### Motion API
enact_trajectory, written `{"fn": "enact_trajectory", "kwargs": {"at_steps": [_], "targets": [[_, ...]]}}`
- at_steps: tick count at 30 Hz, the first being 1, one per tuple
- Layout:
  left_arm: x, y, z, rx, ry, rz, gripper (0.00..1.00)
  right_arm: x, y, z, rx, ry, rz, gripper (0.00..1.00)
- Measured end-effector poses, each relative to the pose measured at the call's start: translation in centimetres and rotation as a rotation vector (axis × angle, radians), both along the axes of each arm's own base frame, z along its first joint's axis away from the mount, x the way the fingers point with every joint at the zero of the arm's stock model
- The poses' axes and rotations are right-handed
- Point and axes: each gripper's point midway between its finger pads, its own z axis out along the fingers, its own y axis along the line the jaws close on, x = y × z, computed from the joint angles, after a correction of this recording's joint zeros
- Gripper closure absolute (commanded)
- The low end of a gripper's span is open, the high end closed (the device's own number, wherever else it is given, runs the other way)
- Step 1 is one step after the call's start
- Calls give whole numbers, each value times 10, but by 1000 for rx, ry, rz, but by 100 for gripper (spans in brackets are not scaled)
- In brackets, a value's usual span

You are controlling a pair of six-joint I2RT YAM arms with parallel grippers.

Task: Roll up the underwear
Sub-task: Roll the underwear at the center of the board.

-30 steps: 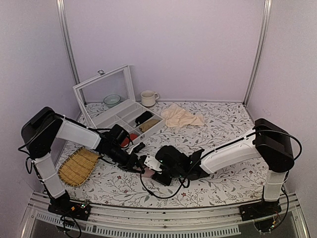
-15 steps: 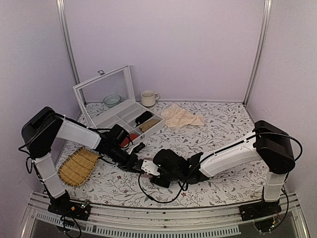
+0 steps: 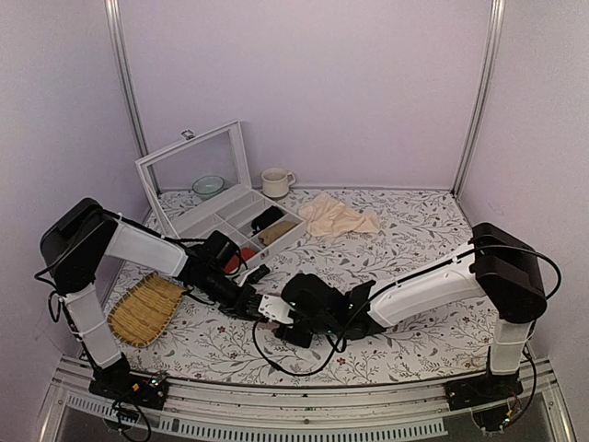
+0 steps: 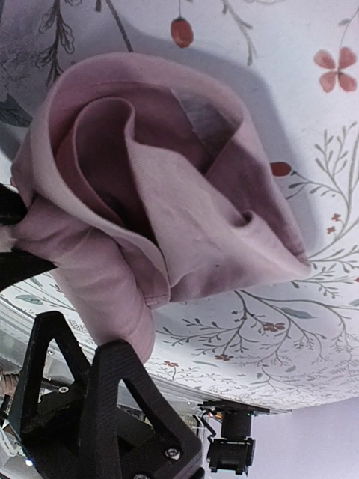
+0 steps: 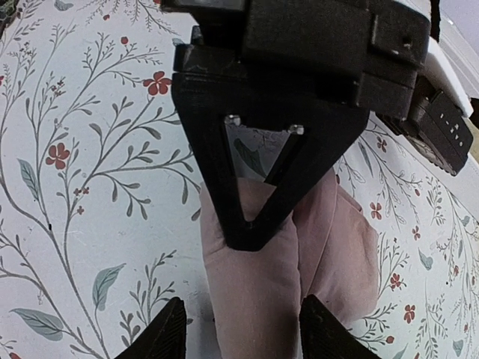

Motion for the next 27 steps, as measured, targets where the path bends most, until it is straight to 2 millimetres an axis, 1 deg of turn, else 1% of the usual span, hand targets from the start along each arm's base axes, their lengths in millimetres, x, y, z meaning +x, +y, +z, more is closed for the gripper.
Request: {"fn": "enact_trajectory", "kwargs": {"at_steps": [4, 7, 12, 18, 20, 22, 24, 27], "targets": [[0, 0, 0, 0, 0, 0, 100, 0, 3, -5, 2, 26, 5, 48], [0, 0, 0, 0, 1, 0, 100, 1, 1, -12, -8, 49, -1, 48], [0, 0, 0, -1, 1, 0, 100, 4, 0, -15, -4, 69, -15, 48], [0, 0, 0, -3, 4, -1, 100, 10, -5, -26, -18, 84, -40, 48], [0, 0, 0, -3, 4, -1, 100, 12, -5, -27, -15, 90, -50, 53], [0, 0, 0, -3, 5, -1, 100, 14, -6, -27, -13, 95, -58, 63], [0, 0, 0, -3, 6, -2, 100, 14, -7, -27, -13, 102, -56, 74], [0, -1, 0, -4, 7, -2, 100, 12, -6, -28, -12, 111, -51, 86]]}}
